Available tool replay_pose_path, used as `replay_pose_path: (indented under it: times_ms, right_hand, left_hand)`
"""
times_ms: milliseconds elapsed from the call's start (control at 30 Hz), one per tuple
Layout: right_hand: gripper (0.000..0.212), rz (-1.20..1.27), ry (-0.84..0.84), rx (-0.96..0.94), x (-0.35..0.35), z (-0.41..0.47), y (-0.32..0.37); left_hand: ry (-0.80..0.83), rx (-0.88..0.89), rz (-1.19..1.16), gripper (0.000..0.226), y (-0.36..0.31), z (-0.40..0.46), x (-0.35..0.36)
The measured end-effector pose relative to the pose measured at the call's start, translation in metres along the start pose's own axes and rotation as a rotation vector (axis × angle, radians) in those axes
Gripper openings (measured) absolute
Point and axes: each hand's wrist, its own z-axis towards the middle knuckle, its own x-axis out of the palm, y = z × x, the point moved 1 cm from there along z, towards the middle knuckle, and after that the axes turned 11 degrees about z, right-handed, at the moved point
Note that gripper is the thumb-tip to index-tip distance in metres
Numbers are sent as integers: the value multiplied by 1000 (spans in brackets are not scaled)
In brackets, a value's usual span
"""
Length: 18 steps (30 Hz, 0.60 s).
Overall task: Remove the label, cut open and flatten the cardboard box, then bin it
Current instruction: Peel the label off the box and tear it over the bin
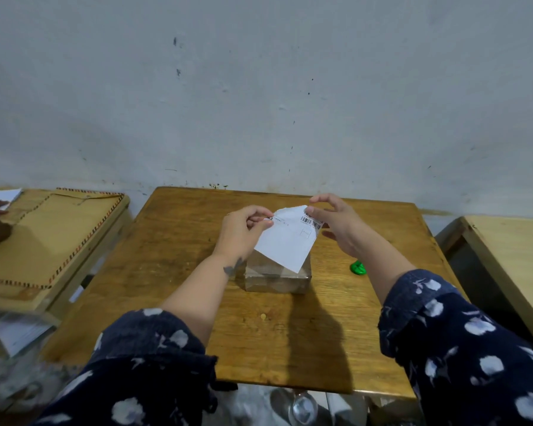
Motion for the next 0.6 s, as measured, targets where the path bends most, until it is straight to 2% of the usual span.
replay_pose_path:
  times_ms: [233,333,433,600]
  right_hand:
    - [20,-194,214,-4,19,-41,-7]
    - [22,-272,202,-29,31,-66,-14]
    - [35,-394,192,-56,42,-95,-24]
    - [30,-448,148,-125,49,-149,-43]
  left_hand:
    - [8,-21,69,13,4,-37,-28]
    - [-7,-36,115,15,7,-63,-37]
    - [-42,-53,138,13,10,-90,-45]
    - [10,-23,136,14,15,-139,-48]
